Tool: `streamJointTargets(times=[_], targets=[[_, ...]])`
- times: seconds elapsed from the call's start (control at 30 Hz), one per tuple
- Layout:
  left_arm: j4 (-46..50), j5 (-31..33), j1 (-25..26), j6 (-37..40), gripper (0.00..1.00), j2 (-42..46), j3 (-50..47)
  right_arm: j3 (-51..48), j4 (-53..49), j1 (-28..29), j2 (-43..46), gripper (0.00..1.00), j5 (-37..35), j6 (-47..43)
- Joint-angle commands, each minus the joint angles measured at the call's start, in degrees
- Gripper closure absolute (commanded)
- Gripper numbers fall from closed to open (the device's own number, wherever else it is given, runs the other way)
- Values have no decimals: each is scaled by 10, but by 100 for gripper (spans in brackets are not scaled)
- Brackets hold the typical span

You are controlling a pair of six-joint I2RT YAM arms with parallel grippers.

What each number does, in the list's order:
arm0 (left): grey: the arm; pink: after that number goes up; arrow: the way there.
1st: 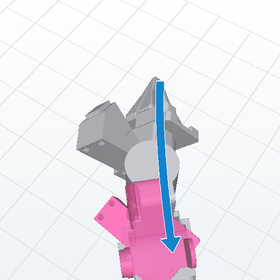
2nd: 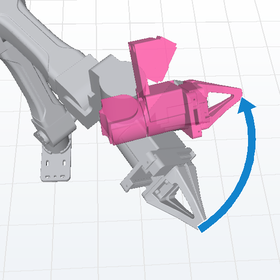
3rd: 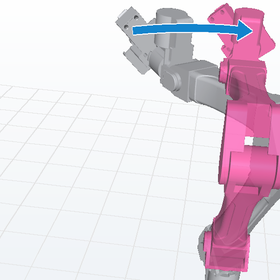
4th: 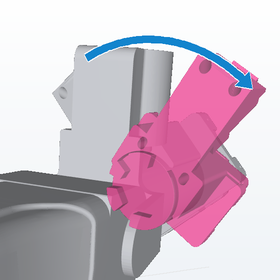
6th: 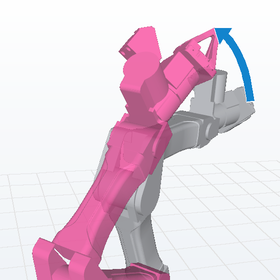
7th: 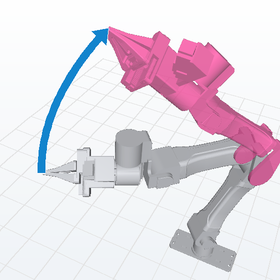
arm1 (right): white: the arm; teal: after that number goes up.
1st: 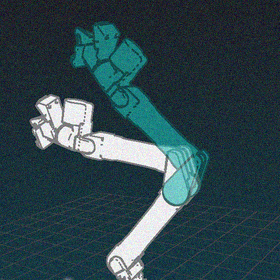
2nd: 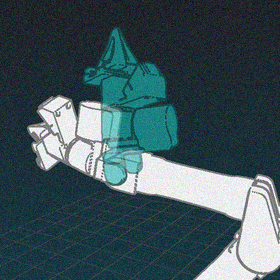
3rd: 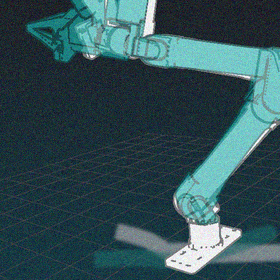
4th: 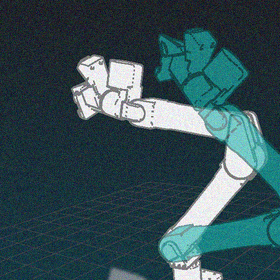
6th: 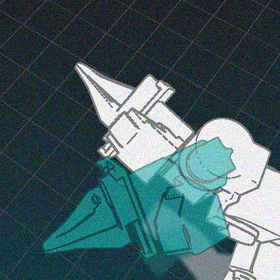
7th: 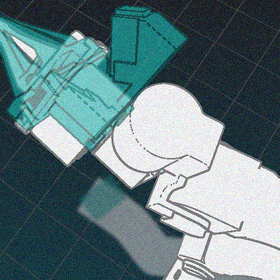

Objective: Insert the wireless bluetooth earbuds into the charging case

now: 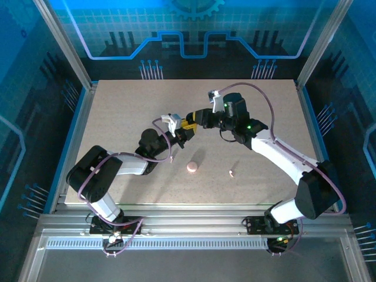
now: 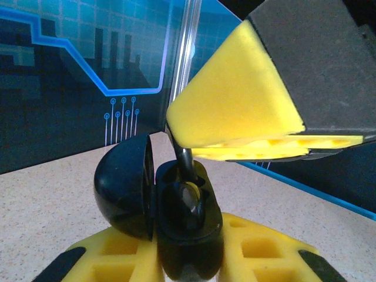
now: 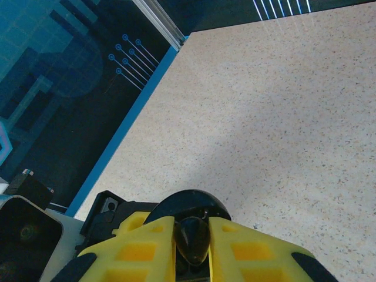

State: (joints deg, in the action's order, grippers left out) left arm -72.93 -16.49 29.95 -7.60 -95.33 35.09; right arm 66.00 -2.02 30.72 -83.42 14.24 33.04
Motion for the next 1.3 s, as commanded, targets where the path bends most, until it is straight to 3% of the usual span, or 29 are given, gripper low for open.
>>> streamJointTargets(times=[0.0,0.27,1.27], targets=[[-39,9,3,-3,78,-3,-8,-2,8,9,16,80,13,-3],[-42,9,4,-3,78,-1,-10,-15,8,11,16,80,15,3],[-30,-4,3,5,78,12,-11,19,-15,10,19,58,7,-12]])
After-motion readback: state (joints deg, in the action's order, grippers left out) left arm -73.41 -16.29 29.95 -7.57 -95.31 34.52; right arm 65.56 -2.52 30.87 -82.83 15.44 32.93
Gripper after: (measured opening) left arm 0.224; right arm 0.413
